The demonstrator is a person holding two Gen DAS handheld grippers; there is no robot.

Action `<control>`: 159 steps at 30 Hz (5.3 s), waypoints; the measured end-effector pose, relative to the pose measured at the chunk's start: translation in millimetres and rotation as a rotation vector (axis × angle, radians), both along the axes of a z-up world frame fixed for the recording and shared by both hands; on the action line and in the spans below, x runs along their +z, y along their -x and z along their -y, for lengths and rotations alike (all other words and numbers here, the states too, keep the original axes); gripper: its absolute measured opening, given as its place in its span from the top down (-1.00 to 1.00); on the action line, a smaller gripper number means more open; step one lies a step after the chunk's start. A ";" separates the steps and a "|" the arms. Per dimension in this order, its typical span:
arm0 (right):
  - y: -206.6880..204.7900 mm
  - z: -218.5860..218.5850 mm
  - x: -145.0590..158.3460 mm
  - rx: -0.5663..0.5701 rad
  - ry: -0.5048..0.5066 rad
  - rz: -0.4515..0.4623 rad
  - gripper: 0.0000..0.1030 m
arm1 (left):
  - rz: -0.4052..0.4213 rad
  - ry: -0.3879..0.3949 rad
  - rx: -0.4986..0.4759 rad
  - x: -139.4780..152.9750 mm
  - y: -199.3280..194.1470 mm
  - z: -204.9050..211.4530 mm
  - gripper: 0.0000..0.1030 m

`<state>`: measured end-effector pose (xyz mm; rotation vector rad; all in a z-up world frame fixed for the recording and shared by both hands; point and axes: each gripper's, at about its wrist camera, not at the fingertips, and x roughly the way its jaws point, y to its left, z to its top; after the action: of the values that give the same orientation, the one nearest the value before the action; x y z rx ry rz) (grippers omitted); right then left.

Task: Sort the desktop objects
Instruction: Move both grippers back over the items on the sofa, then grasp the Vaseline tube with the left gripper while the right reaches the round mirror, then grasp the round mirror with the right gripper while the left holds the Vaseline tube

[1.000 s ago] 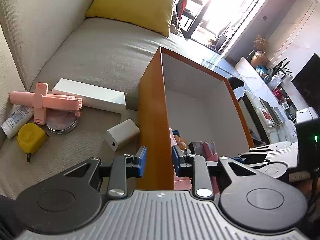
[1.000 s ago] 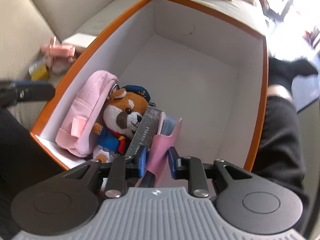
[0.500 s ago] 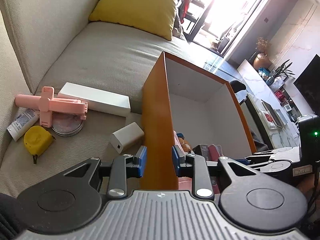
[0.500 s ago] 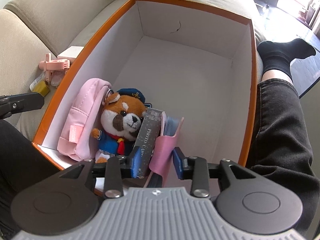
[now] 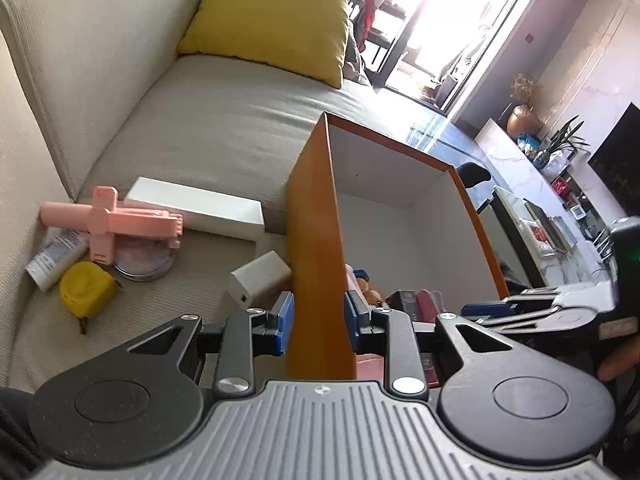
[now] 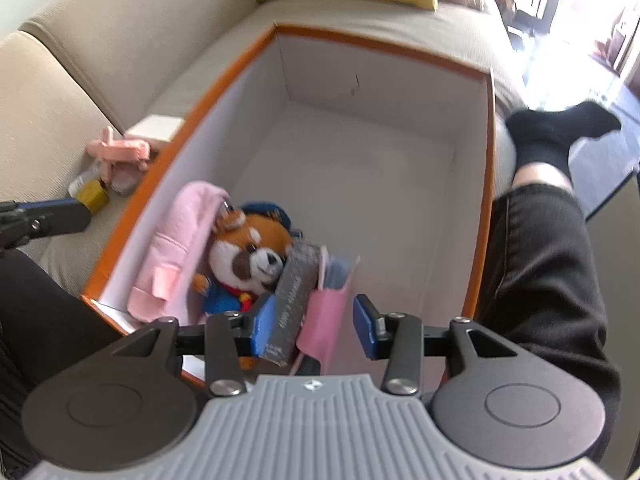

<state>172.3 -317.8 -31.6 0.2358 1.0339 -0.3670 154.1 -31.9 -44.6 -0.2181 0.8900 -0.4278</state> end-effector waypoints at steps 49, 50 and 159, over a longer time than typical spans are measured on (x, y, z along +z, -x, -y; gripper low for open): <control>-243.7 -71.1 -64.5 0.169 -0.267 -0.144 -0.35 | -0.151 -0.569 -0.029 -92.5 -142.6 -112.7 -0.14; -244.1 -70.4 -64.3 0.167 -0.269 -0.141 -0.36 | -0.163 -0.582 -0.043 -96.6 -144.7 -111.1 -0.14; -256.8 -162.0 -18.6 0.358 -0.275 0.048 0.63 | -0.249 -0.395 0.437 2.0 -44.6 -153.8 0.59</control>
<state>429.1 -155.8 -50.2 0.2980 1.0545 0.1057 198.8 121.8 -42.7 -0.0966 1.1177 0.1878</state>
